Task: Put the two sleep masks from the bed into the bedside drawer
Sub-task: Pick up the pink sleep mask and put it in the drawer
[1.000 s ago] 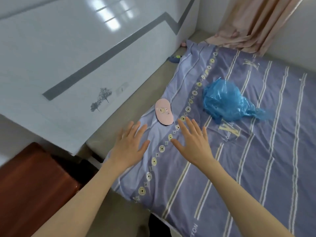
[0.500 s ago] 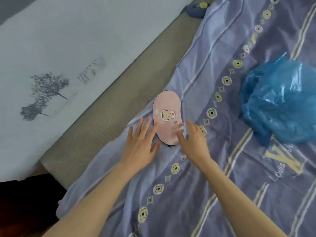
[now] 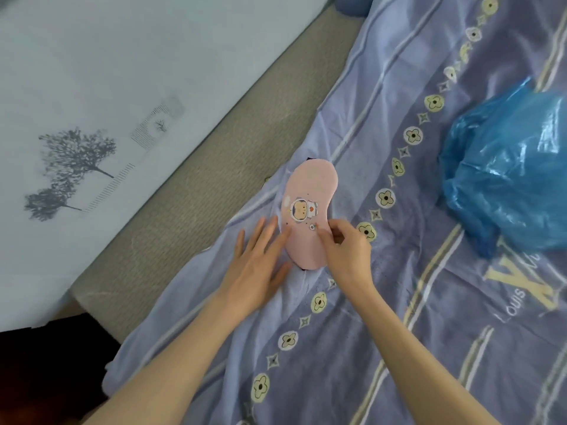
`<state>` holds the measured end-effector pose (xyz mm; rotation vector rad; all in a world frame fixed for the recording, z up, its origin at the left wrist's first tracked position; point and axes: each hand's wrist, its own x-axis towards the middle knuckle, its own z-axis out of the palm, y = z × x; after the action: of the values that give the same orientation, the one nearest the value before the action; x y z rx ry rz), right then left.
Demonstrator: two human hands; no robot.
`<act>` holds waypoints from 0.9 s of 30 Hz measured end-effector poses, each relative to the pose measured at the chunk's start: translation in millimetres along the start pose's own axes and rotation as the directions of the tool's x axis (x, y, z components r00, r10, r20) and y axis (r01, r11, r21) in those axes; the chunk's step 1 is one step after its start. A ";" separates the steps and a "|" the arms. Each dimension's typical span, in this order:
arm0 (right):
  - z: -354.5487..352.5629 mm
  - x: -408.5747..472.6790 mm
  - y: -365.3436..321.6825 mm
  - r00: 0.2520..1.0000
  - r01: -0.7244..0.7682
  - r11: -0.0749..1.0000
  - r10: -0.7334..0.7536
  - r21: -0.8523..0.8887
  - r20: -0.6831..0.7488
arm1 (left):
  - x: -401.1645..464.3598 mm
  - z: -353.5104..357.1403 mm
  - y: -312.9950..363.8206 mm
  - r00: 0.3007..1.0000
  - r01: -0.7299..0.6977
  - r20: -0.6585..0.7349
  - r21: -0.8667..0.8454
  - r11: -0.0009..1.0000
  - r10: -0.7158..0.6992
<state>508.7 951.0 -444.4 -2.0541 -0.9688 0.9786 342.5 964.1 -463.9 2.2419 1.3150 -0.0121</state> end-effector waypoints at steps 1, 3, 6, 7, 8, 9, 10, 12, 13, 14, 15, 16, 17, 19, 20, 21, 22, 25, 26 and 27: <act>-3.8 -8.6 -6.7 1.000 0.017 1.000 -0.017 -0.013 0.010 | -6.7 -6.4 1.2 1.000 0.003 -0.025 -0.008 1.000 -0.003; -11.2 -29.0 -20.8 0.997 0.060 0.997 -0.058 -0.044 0.047 | -21.3 -23.1 4.4 0.994 -0.011 -0.111 -0.044 0.999 0.006; -17.0 -66.1 -44.4 0.984 0.126 0.988 -0.112 -0.094 0.140 | -49.3 -52.4 6.8 0.976 -0.034 -0.218 -0.127 0.991 0.005; -16.6 -80.1 -52.5 0.974 0.148 0.984 -0.127 -0.103 0.188 | -61.7 -61.0 5.6 0.972 -0.039 -0.234 -0.156 0.987 0.002; -14.4 -94.3 -60.7 0.960 0.175 0.978 -0.144 -0.114 0.240 | -76.0 -68.6 3.4 0.971 -0.044 -0.240 -0.182 0.982 -0.001; -11.0 -109.6 -68.7 0.942 0.205 0.970 -0.159 -0.132 0.295 | -93.2 -75.2 -0.2 0.971 -0.046 -0.238 -0.205 0.978 -0.004; -6.1 -125.6 -76.6 0.919 0.241 0.959 -0.176 -0.149 0.351 | -112.2 -80.7 -4.4 0.972 -0.045 -0.236 -0.227 0.973 -0.010; 7.8 -160.2 -91.2 0.864 0.331 0.930 -0.233 -0.157 0.446 | -154.7 -89.4 -15.6 0.975 -0.021 -0.220 -0.274 0.962 -0.041; 16.7 -178.9 -98.1 0.835 0.374 0.916 -0.264 -0.146 0.482 | -177.9 -92.9 -21.8 0.975 0.009 -0.208 -0.295 0.955 -0.073; 26.7 -198.7 -105.1 0.809 0.407 0.905 -0.292 -0.128 0.511 | -201.6 -96.7 -27.9 0.972 0.040 -0.206 -0.315 0.948 -0.110; 37.4 -219.5 -111.0 0.788 0.429 0.897 -0.314 -0.105 0.530 | -226.5 -100.1 -34.4 0.964 0.060 -0.224 -0.339 0.939 -0.143; 48.8 -240.9 -115.7 0.772 0.443 0.893 -0.337 -0.077 0.539 | -252.0 -102.9 -41.2 0.952 0.069 -0.254 -0.368 0.927 -0.172; 60.6 -262.2 -119.1 0.762 0.456 0.888 -0.357 -0.056 0.540 | -278.3 -104.6 -48.3 0.938 0.078 -0.281 -0.404 0.912 -0.204; 85.7 -304.3 -124.7 0.742 0.495 0.868 -0.400 -0.038 0.537 | -331.2 -106.3 -62.3 0.905 0.129 -0.300 -0.484 0.866 -0.302; 98.4 -324.1 -125.9 0.726 0.521 0.853 -0.426 -0.027 0.540 | -356.9 -105.6 -68.5 0.885 0.172 -0.290 -0.522 0.836 -0.364; 110.9 -342.6 -126.3 0.714 0.539 0.842 -0.446 -0.017 0.540 | -381.5 -103.9 -75.3 0.859 0.220 -0.274 -0.566 0.795 -0.432; 122.6 -359.2 -126.0 0.710 0.547 0.837 -0.455 -0.014 0.537 | -403.7 -101.8 -82.8 0.826 0.257 -0.257 -0.621 0.740 -0.503; 155.7 -396.2 -119.4 0.752 0.477 0.878 -0.397 -0.019 0.526 | -462.2 -96.8 -106.3 0.698 0.311 -0.197 -0.783 0.539 -0.688; 165.8 -405.6 -115.0 0.770 0.425 0.904 -0.342 -0.035 0.539 | -478.8 -95.3 -113.7 0.659 0.302 -0.165 -0.835 0.459 -0.734; 175.2 -414.9 -110.3 0.784 0.362 0.930 -0.267 -0.063 0.561 | -494.0 -92.9 -120.8 0.620 0.284 -0.125 -0.884 0.370 -0.774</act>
<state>141.0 706.3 -303.0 -1.6713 -1.6865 1.3633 -38.5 652.9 -304.8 0.9050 1.8272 0.8710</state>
